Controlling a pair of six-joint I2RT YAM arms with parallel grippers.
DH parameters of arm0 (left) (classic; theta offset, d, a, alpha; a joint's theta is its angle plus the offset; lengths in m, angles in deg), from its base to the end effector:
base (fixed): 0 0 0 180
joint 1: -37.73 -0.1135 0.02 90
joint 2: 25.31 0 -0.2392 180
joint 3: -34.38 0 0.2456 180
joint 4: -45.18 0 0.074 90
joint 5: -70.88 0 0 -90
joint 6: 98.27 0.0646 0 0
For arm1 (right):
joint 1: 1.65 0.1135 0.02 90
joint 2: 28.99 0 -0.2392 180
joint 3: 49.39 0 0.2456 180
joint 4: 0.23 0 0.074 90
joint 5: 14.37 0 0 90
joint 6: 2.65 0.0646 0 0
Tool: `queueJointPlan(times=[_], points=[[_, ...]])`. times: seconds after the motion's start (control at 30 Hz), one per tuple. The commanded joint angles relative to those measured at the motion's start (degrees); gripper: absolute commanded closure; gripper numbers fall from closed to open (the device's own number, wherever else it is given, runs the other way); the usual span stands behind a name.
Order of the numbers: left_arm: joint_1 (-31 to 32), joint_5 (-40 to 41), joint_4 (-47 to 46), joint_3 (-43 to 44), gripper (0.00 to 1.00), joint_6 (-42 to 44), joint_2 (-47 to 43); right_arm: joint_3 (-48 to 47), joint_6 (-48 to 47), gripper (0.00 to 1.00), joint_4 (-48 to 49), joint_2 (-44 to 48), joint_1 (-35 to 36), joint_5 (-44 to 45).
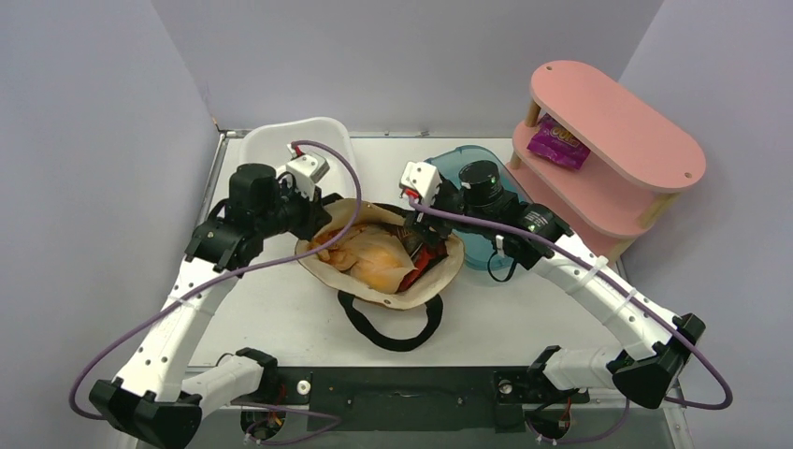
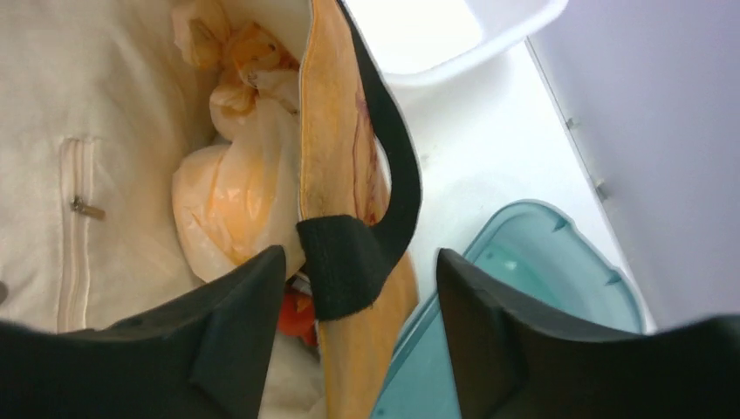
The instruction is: Untie the knot of the grocery bags and take out the mixed food
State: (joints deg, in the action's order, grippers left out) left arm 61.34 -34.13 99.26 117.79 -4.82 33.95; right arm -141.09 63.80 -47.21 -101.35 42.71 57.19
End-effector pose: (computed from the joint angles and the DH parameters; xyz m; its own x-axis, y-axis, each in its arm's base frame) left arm 0.2133 -0.1115 0.3515 -0.4207 0.2473 -0.8728 0.6189 0.7817 -0.0768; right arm 0.1996 0.2237 0.3600 0.0410 -0.4901 -0.8707 -0.9242 0.3126 -0.2194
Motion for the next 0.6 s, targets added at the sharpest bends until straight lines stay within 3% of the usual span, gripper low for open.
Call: queueJointPlan(times=[0.0, 0.1, 0.17, 0.27, 0.47, 0.57], points=[[-5.3, -10.0, 0.8, 3.9, 1.0, -8.8, 3.2, -4.8, 7.1, 0.28, 7.8, 2.5, 1.8, -1.4], [-5.5, -10.5, -1.0, 3.1, 1.0, -11.7, 3.1, -3.4, 9.8, 0.24, 13.2, 5.7, 5.3, -3.6], [-5.7, -10.4, -2.0, 2.5, 1.0, -12.9, 2.8, -3.5, 8.9, 0.3, 13.8, 6.1, 8.6, -3.0], [-6.3, -12.0, -2.8, 2.4, 1.0, -14.8, 2.7, -3.3, 7.1, 0.45, 14.1, 4.6, 10.0, -3.6], [-6.7, -13.7, -5.2, 2.4, 1.0, -17.4, 2.0, 4.6, 0.7, 0.61, 19.0, -0.7, 11.2, -7.5], [-6.8, -14.5, -5.6, 2.2, 1.0, -18.7, 2.1, 10.5, -4.2, 0.63, 26.6, -2.2, 13.5, -6.3]])
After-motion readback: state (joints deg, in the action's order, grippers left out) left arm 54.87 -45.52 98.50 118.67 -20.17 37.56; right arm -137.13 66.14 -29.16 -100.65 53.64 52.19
